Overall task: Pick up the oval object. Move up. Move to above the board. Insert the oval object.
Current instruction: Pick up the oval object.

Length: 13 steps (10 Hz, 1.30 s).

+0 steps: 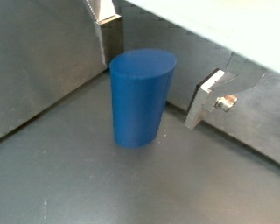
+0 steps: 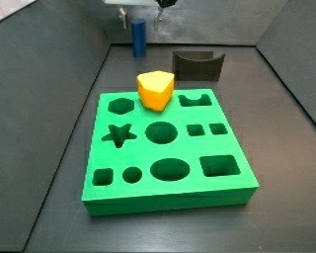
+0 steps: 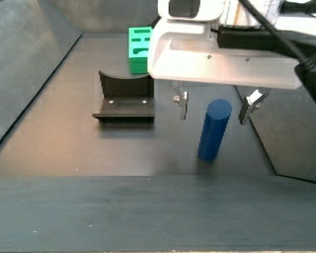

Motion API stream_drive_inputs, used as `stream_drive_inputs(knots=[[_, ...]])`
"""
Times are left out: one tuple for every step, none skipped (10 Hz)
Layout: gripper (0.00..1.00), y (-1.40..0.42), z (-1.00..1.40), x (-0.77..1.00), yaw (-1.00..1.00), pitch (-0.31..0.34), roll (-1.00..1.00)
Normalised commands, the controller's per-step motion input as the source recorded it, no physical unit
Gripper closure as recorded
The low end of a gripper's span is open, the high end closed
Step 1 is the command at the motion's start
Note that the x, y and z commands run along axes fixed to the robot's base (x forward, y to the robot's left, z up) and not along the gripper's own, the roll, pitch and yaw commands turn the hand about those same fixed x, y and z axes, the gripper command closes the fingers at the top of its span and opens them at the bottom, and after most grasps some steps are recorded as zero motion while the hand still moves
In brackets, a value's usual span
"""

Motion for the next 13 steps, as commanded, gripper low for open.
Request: stream_drive_inputs(knots=[[0.00, 0.02, 0.00, 0.00, 0.00, 0.000, 0.00], [0.00, -0.21, -0.55, -0.15, -0.07, -0.004, 0.33], [0.00, 0.00, -0.35, -0.09, -0.20, -0.093, 0.08], [0.00, 0.00, 0.00, 0.00, 0.00, -0.004, 0.00], [0.00, 0.00, 0.00, 0.00, 0.00, 0.000, 0.00], [1.00, 0.00, 0.00, 0.00, 0.00, 0.000, 0.00], [1.00, 0.00, 0.00, 0.00, 0.00, 0.000, 0.00], [1.00, 0.00, 0.00, 0.00, 0.00, 0.000, 0.00], [1.00, 0.00, 0.00, 0.00, 0.00, 0.000, 0.00], [1.00, 0.00, 0.00, 0.00, 0.00, 0.000, 0.00], [1.00, 0.00, 0.00, 0.00, 0.00, 0.000, 0.00], [1.00, 0.00, 0.00, 0.00, 0.00, 0.000, 0.00], [1.00, 0.00, 0.00, 0.00, 0.00, 0.000, 0.00]])
